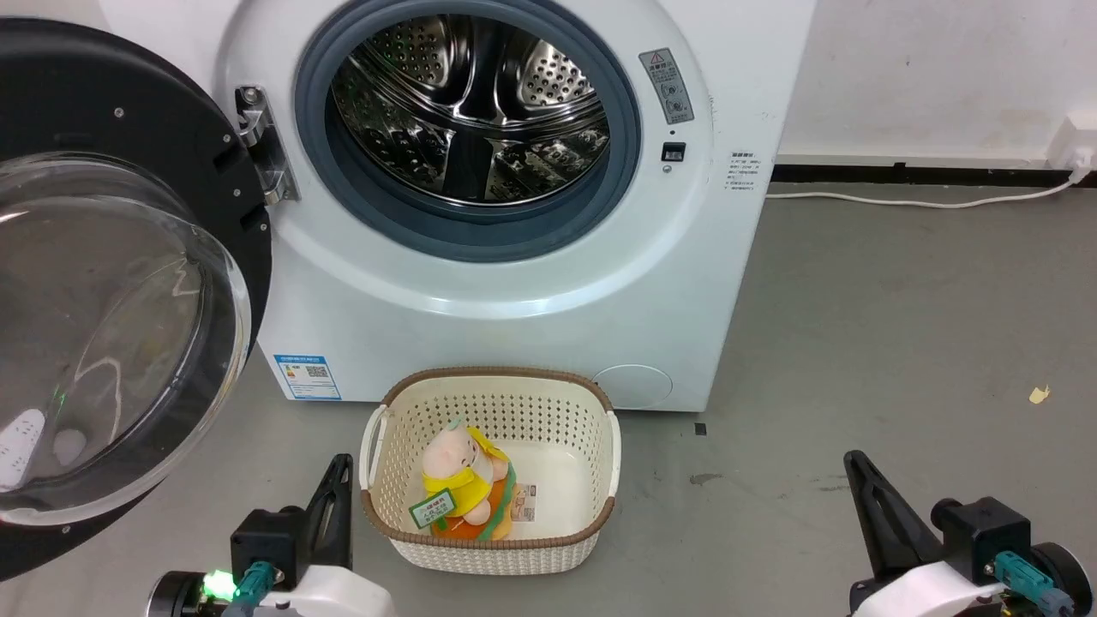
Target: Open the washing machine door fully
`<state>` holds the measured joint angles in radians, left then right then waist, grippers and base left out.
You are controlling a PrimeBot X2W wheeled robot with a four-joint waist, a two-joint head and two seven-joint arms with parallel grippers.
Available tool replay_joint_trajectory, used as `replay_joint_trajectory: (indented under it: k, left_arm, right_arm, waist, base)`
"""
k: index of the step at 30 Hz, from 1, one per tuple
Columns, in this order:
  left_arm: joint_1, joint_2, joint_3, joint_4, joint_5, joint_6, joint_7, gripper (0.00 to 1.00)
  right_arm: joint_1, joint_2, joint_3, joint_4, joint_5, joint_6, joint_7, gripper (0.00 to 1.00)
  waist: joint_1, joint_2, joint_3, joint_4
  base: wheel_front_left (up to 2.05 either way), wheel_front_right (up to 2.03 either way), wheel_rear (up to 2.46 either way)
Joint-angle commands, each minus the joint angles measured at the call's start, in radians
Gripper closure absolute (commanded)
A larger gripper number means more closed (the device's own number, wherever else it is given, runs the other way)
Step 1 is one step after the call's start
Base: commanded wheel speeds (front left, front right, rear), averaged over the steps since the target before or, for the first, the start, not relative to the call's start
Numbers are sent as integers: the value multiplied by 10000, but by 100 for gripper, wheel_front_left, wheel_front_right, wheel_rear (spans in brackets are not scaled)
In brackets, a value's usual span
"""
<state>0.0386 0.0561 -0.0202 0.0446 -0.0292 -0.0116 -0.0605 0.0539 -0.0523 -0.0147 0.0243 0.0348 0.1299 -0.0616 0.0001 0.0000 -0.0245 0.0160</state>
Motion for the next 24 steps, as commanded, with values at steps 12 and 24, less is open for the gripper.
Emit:
replay_joint_trajectory:
  k: [12, 24]
  left_arm:
    - [-253, -28, 100, -239, 170, 69, 292, 100]
    - [-348, -50, 173, -387, 258, 103, 516, 100]
  right_arm:
    - [-321, 18, 77, -146, -181, 7, 302, 100]
    - [-477, 20, 127, -215, -301, 8, 527, 100]
  waist:
    - [-1, 0, 112, -73]
    - [-1, 0, 207, -135]
  base:
    - [0, 0, 0]
    - [0, 0, 0]
